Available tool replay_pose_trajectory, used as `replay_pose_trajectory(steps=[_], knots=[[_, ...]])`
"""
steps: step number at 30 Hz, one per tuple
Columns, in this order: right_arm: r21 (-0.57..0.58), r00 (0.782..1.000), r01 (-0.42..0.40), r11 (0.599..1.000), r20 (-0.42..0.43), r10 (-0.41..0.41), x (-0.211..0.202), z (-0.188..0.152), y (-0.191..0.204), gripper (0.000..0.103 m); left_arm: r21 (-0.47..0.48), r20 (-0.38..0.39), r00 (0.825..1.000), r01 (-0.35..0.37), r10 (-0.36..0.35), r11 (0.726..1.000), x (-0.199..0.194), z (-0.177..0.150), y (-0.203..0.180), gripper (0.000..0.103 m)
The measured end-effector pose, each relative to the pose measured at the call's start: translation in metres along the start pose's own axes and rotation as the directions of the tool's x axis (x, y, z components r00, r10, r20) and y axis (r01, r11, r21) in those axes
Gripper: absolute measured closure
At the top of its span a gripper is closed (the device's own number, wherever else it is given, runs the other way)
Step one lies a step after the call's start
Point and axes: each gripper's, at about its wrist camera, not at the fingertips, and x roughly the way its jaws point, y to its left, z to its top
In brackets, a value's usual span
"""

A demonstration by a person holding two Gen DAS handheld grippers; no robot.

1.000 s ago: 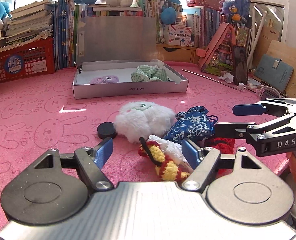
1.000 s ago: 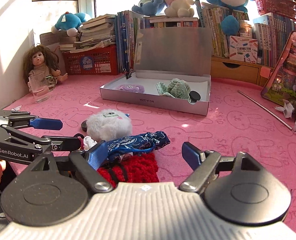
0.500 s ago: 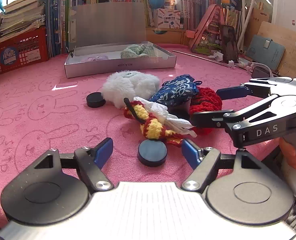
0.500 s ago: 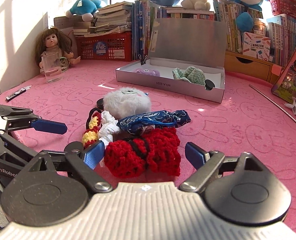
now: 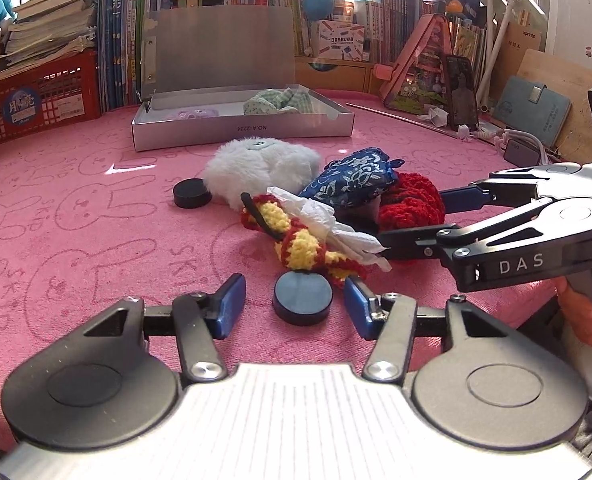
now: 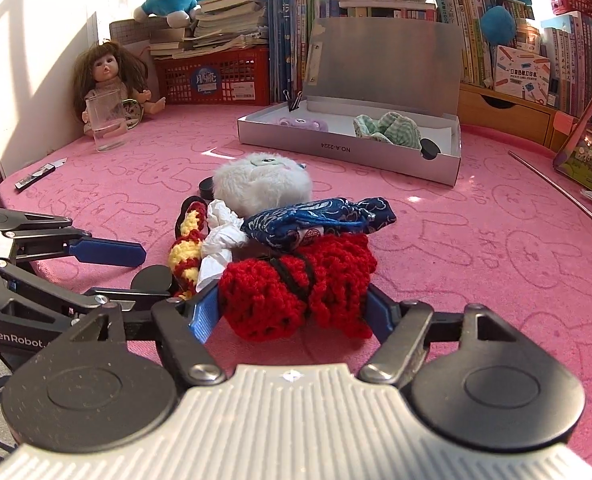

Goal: Organize objects
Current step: 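Grasp red knitted piece with right tool while left tool grasps second black puck, then carry red knit in right tool while left tool carries puck over box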

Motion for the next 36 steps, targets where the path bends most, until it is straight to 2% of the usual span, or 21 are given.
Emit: replay_pose_trajectory(steps=[2,4,10,18,25,36], knots=[[0.001,1.0,0.001,1.0,0.008,-0.001,-0.002,0.0,0.001,0.032,-0.009,0.003,1.0,-0.008,0.008,1.0,-0.001,0.0,0.001,0.058],[0.007,1.0,0.004,1.0,0.019,-0.004,-0.005,0.001,0.0,0.035,-0.031,0.002,1.0,-0.008,0.008,1.0,-0.002,0.001,0.005,0.065],[0.017,0.996,0.052,0.998,0.065,-0.053,-0.016,0.006,-0.004,0.043,-0.033,0.036,0.999,-0.034,0.035,0.999,-0.008,0.006,0.008,0.065],[0.037,0.985,0.122,0.992,0.121,-0.125,-0.026,0.017,-0.011,0.046,-0.044,0.06,0.995,-0.075,0.077,0.996,-0.008,0.023,0.018,0.065],[0.048,0.97,0.182,0.982,0.156,-0.187,-0.027,0.04,-0.023,0.046,-0.092,0.071,0.989,-0.12,0.126,0.989,0.003,0.057,0.04,0.065],[0.176,0.966,0.205,0.963,0.124,-0.228,-0.007,0.093,-0.063,0.046,-0.142,0.09,0.982,-0.152,0.166,0.978,0.027,0.115,0.068,0.065]])
